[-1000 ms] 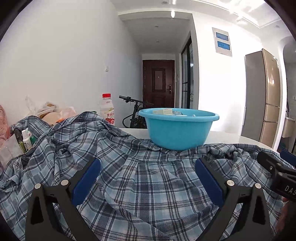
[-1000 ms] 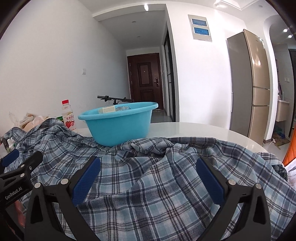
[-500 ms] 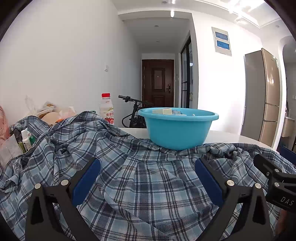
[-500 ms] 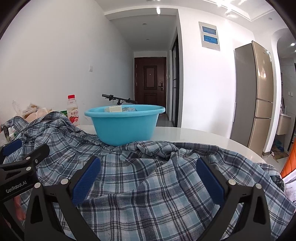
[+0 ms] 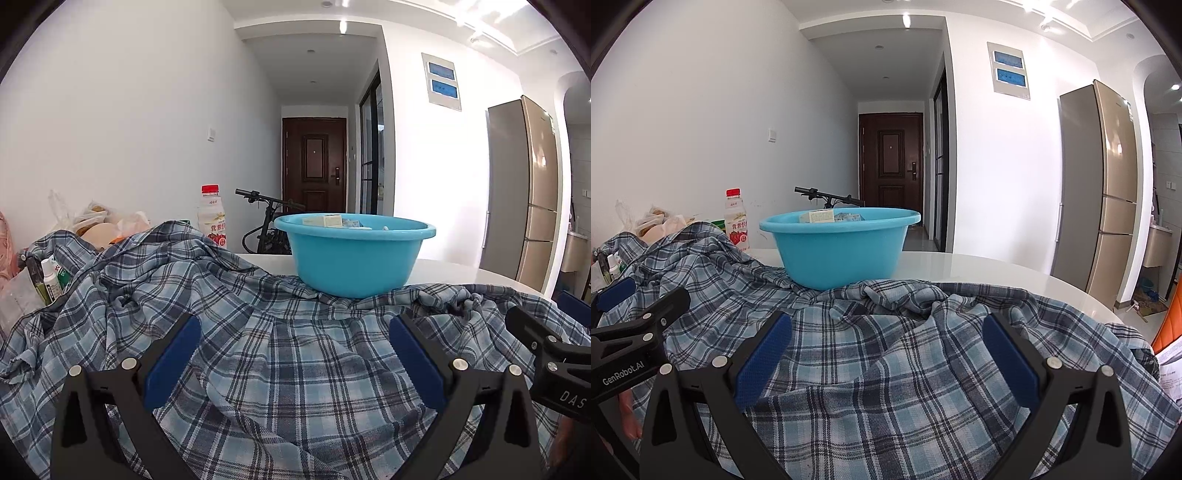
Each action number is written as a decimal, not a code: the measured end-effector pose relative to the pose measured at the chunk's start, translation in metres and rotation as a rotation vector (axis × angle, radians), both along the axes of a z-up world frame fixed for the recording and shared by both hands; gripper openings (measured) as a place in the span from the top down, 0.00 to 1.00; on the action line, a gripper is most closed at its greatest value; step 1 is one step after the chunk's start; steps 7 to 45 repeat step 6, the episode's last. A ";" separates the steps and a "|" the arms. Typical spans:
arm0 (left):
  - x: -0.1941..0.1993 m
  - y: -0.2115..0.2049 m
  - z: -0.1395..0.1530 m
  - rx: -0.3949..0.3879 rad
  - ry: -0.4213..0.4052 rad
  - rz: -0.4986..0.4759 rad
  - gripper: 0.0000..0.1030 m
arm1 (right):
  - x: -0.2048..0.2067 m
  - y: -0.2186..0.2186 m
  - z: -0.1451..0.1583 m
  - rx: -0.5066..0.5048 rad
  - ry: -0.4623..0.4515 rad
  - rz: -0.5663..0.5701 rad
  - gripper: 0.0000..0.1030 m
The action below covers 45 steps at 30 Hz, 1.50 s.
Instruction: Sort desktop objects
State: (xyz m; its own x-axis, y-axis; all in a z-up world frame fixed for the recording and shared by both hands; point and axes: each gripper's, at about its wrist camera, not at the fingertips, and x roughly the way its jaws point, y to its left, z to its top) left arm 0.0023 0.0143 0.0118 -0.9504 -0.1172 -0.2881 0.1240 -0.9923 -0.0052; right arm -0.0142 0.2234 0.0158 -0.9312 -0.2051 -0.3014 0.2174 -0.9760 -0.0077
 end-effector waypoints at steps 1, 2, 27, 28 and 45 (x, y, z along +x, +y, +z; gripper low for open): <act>0.000 0.000 0.000 0.000 0.000 0.000 0.00 | 0.000 0.000 0.000 0.000 -0.002 0.001 0.00; -0.001 0.000 0.000 0.001 -0.001 0.000 0.00 | -0.001 0.000 0.000 0.000 -0.002 0.002 0.01; 0.000 0.000 0.000 0.001 -0.001 0.003 0.00 | -0.001 0.000 0.000 0.001 -0.002 0.001 0.00; 0.000 0.000 0.000 0.001 -0.001 0.003 0.00 | -0.001 0.000 0.000 0.001 -0.002 0.001 0.00; 0.000 0.000 0.000 0.001 -0.001 0.003 0.00 | -0.001 0.000 0.000 0.001 -0.002 0.001 0.00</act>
